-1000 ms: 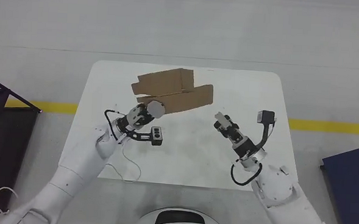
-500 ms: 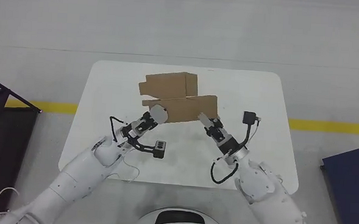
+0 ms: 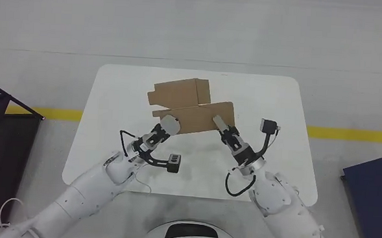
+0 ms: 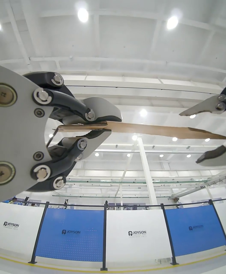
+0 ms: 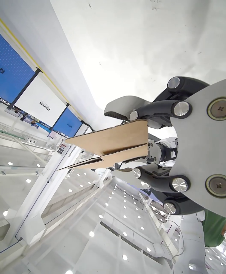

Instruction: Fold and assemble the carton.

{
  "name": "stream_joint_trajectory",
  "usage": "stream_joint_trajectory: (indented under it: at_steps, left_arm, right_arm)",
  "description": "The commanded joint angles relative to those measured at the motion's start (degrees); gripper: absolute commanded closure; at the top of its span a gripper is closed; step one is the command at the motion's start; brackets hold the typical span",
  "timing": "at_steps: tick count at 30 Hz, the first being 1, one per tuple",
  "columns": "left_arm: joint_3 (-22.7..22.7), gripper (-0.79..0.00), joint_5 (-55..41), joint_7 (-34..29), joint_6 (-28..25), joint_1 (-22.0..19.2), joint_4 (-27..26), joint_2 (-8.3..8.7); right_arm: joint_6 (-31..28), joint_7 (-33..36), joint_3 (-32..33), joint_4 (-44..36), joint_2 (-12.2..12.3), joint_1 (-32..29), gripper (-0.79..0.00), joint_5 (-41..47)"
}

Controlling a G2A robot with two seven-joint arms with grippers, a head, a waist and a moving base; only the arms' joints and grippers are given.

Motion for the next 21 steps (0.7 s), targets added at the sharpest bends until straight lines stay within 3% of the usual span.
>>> stream_joint_trajectory:
  at_steps: [1,4,5,8,9,10,11,21]
  left_arm:
    - [0.6,0.000,0.0,-0.3,0.0,-0.5,0.2,0.20]
    - [1.4,0.000,0.0,-0.7,0.0,-1.0,0.6,0.50]
    - [1.6,0.000,0.0,-1.0,0.0,-1.1,0.6,0.58]
    - [2.1,0.000,0.0,-0.7,0.0,-1.8,0.8,0.94]
    - [2.1,-0.049,0.0,-0.1,0.0,-2.1,0.8,1.11]
    - [2.1,-0.369,0.0,0.2,0.0,-2.4,0.7,1.29]
    - [2.0,-0.785,0.0,0.4,0.0,-2.6,0.8,1.48]
    - [-4.4,-0.785,0.0,6.1,0.0,-5.0,4.3,4.21]
  right_arm:
    - [-0.5,-0.3,0.2,-0.1,0.0,-0.3,-0.292,-0.2]
    - [-1.1,-0.5,0.4,-0.2,-0.1,-0.6,-0.172,-0.5]
    - [-1.2,-0.5,0.5,-0.2,-0.1,-0.7,-0.015,-0.6]
    - [-1.1,-0.5,0.6,-0.2,-0.2,-0.9,0.000,-0.9]
    - [-0.8,-0.5,0.7,-0.2,-0.2,-0.9,0.000,-0.9]
    - [-0.3,-0.5,0.8,-0.2,-0.3,-0.9,0.000,-0.7]
    - [0.4,-0.2,0.9,-0.1,-0.3,-0.9,0.000,-0.1]
    - [2.3,5.6,4.3,0.4,-0.3,-0.3,0.000,11.1]
